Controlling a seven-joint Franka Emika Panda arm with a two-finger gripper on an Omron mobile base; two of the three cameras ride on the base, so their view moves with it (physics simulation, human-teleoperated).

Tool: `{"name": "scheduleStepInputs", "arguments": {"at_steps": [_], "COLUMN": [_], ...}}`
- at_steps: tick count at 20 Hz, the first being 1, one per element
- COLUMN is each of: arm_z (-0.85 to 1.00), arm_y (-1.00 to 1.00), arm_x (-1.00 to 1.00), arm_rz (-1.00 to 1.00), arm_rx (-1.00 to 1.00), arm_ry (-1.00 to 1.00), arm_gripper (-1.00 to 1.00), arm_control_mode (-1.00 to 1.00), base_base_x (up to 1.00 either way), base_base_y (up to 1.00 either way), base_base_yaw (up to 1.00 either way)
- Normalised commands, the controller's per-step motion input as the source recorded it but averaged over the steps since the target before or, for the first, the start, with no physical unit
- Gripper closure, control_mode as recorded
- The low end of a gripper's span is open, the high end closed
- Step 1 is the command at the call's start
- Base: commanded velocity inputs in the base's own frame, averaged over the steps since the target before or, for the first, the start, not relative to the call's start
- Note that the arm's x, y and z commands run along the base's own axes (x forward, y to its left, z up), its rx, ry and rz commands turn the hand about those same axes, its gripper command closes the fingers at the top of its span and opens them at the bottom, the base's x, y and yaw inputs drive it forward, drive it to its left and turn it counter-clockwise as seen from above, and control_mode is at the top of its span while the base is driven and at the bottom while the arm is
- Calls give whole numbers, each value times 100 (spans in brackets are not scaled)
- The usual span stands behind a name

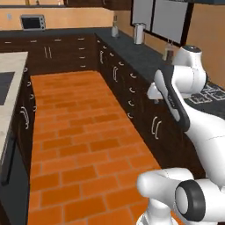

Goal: Navigate to the stand mixer.

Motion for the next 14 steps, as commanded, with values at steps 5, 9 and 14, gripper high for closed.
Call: {"name": "scheduleStepInputs", "arguments": {"at_steps": [5,9,14], "arm_z": [0,0,0], "arm_y": [0,0,0], "arm_x": [0,0,0], "arm_rz": [0,0,0], "arm_rx": [0,0,0], "arm_ry": [0,0,0], "arm_gripper": [-100,-100,-100], "arm_control_mode": [100,100,100], "base_base_x": [9,77,100], "base_base_y": [35,-1,-25], "base_base_yaw": [67,67,61]}}
